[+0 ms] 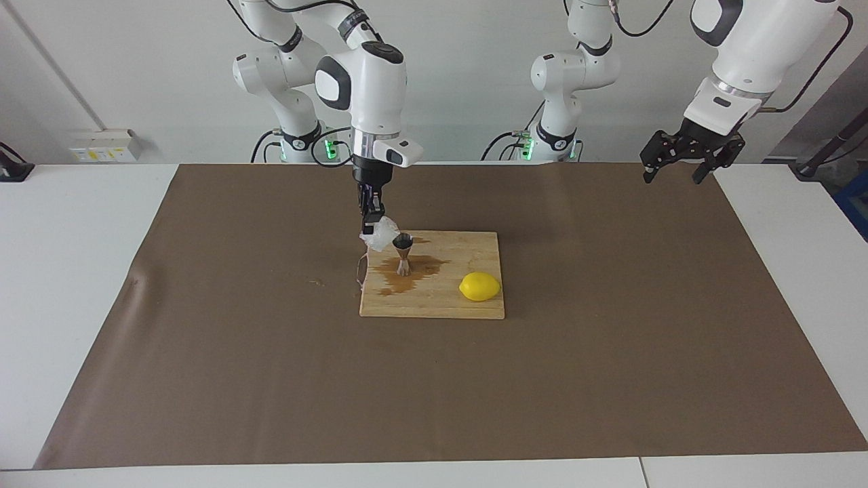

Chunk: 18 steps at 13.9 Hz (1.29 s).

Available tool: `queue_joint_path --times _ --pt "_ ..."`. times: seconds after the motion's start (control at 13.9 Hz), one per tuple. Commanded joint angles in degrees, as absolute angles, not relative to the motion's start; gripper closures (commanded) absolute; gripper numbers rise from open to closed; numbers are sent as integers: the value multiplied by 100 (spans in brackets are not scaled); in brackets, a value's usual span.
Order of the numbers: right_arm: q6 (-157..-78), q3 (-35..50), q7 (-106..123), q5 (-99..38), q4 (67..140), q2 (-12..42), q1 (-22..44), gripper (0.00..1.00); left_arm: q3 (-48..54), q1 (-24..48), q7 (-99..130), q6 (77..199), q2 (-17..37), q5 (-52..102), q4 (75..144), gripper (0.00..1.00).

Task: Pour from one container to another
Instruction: 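Tilt the glass cup with the right gripper over the metal cup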

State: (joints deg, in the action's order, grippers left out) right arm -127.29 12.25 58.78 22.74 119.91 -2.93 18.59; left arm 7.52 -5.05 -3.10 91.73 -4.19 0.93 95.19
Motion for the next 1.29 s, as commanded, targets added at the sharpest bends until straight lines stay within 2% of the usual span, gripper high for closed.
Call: queue_joint_path --times 0.0,0.36,1.22 --pt "-12595 1283 5643 2050 11971 -360 1837 100 773 -536 -369 9185 -483 53 9580 0" --pt "-12595 1283 5651 1671 11883 -325 1828 100 712 -501 -421 8798 -492 79 9413 0" --pt "-12568 1248 5888 775 11821 -316 1592 100 721 -448 -369 8842 -545 70 9510 0"
